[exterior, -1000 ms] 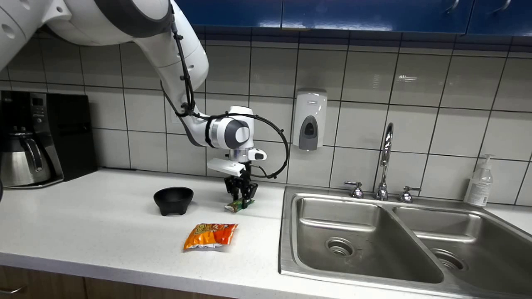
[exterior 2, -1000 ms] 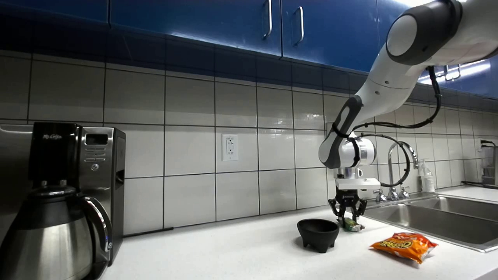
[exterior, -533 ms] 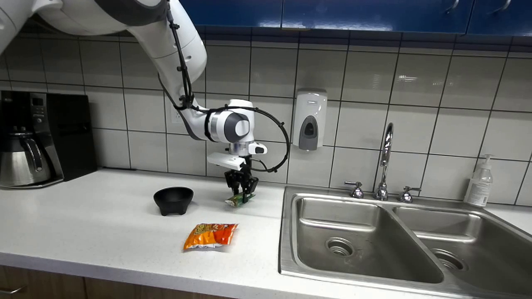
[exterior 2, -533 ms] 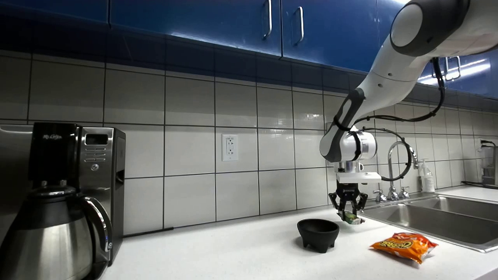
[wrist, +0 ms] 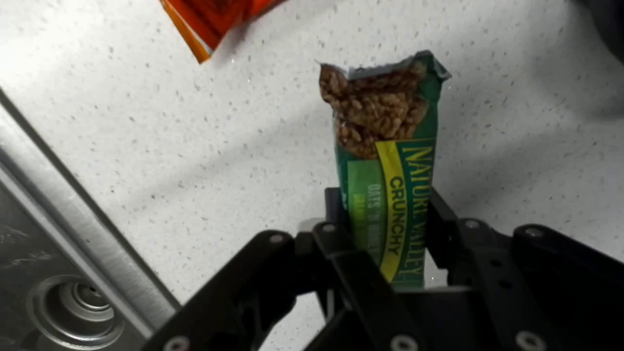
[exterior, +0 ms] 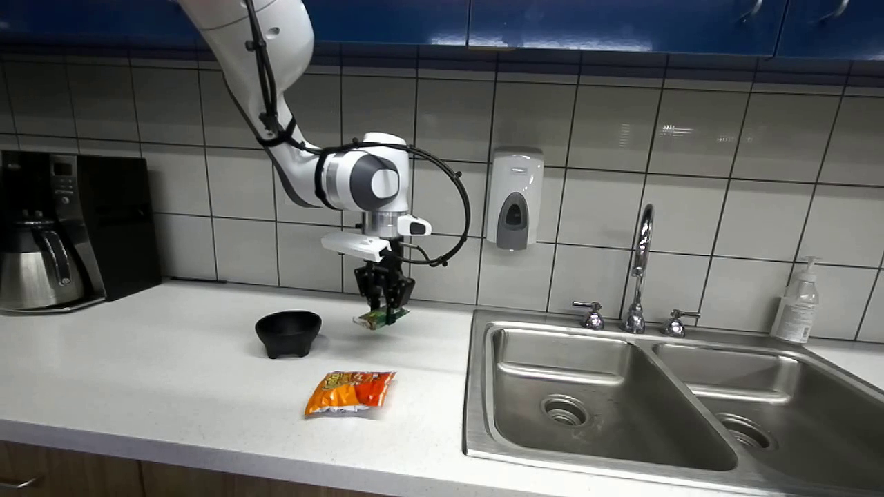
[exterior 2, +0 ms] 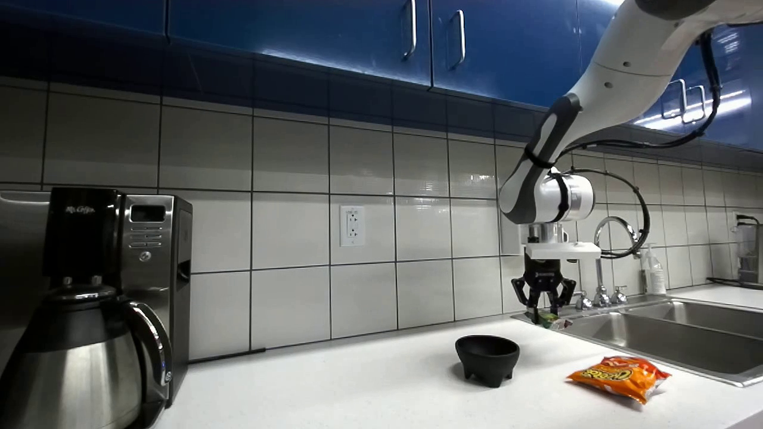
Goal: Place the object in the bowl
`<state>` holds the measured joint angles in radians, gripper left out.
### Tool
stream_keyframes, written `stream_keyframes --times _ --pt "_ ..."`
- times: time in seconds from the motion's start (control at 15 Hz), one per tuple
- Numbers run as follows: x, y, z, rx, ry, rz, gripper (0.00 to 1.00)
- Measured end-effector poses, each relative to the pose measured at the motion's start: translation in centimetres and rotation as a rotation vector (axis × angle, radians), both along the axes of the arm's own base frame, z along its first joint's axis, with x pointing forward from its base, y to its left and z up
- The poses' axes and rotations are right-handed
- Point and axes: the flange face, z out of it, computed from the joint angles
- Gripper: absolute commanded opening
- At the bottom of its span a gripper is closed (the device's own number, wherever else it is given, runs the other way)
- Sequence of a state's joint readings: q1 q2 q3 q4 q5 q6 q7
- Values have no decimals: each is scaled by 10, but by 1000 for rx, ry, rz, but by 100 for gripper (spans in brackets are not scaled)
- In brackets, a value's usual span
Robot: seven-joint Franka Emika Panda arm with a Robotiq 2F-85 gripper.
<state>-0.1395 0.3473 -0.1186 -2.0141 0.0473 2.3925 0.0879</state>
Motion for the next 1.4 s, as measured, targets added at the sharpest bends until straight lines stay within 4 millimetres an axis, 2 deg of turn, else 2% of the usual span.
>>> stream_keyframes --times 0.27,0.53,1.07,1.4 --pt "-31 30 15 6 12 45 16" --pt "-46 65 25 4 11 108 16" --pt "-40 134 39 -29 -20 224 16" --pt "-30 158 40 -37 -56 256 16"
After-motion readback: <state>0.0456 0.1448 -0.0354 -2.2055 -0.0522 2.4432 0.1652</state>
